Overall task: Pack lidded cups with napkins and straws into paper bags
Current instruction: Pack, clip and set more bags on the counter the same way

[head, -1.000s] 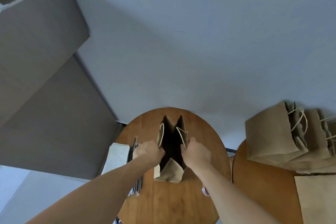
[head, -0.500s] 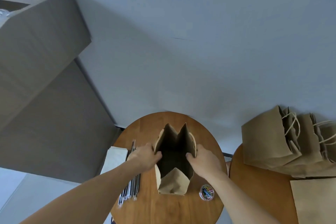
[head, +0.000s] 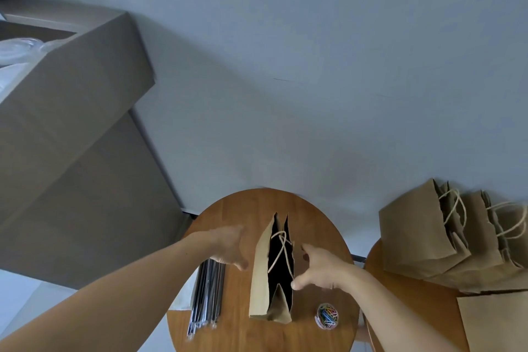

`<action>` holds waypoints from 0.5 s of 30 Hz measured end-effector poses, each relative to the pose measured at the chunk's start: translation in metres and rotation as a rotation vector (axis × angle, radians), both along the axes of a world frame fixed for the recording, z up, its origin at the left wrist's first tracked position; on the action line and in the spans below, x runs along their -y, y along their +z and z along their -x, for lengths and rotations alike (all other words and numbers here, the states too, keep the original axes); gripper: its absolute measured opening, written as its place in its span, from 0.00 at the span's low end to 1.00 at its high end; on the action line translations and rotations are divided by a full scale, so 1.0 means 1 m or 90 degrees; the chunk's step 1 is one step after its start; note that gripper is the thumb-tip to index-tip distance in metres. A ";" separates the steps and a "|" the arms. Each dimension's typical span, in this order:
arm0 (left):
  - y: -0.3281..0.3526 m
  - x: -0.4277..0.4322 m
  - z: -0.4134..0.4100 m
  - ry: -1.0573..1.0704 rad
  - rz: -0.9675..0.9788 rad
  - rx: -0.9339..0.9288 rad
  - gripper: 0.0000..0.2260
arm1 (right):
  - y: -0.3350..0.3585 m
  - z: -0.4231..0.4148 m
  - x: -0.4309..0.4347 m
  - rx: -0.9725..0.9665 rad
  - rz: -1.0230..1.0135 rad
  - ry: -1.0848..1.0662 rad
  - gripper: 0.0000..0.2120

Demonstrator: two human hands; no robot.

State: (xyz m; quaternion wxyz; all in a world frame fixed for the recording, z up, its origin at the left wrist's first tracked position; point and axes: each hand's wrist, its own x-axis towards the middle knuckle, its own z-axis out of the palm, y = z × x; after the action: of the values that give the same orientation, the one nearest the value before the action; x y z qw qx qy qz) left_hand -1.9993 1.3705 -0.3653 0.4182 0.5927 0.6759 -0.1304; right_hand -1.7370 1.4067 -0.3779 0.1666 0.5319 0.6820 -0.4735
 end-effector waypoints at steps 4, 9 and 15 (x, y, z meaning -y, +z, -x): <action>0.030 -0.018 0.005 0.002 -0.153 -0.121 0.36 | 0.031 0.008 -0.027 0.032 -0.102 0.038 0.45; 0.079 -0.038 0.018 0.012 -0.289 -0.216 0.30 | 0.085 0.042 -0.058 -0.001 -0.296 0.082 0.32; 0.169 -0.028 0.057 0.123 -0.428 -0.240 0.31 | 0.157 0.111 -0.079 -0.049 -0.420 0.181 0.31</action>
State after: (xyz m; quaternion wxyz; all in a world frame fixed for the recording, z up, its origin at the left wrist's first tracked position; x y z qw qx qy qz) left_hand -2.0561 1.3982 -0.1967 0.0798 0.5963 0.7981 0.0318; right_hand -1.8481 1.4854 -0.2213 0.0241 0.4384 0.8712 -0.2195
